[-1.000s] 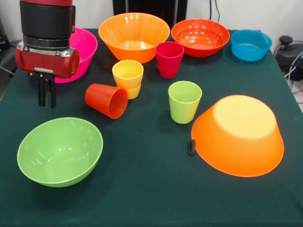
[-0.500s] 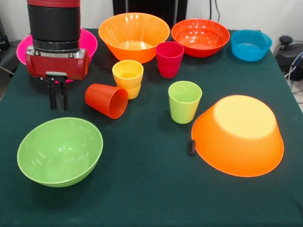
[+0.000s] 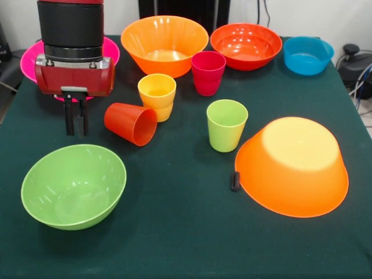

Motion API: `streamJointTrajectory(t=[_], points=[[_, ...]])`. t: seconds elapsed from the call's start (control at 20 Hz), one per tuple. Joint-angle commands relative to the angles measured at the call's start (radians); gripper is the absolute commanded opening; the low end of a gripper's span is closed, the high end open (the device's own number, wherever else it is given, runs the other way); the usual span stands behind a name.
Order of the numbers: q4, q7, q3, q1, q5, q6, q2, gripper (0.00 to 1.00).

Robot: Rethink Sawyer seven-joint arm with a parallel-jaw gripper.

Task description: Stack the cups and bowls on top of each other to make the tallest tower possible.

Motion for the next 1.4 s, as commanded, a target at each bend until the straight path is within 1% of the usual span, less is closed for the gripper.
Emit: streamJointTrajectory(t=[0.05,0.25,0.35,0.55,0.75,1.4], points=[[0.011,-0.224,0.046,-0.014,-0.036,0.066,0.031,0.00],[0.011,-0.237,0.072,-0.035,-0.039,0.044,0.038,0.00],[0.012,-0.239,0.091,-0.054,-0.029,0.038,0.051,0.00],[0.018,-0.195,0.070,-0.043,-0.037,0.045,0.041,0.00],[0.015,-0.195,0.074,-0.047,-0.030,0.066,0.044,0.00],[0.035,-0.146,0.061,-0.051,-0.024,0.047,0.041,0.00]])
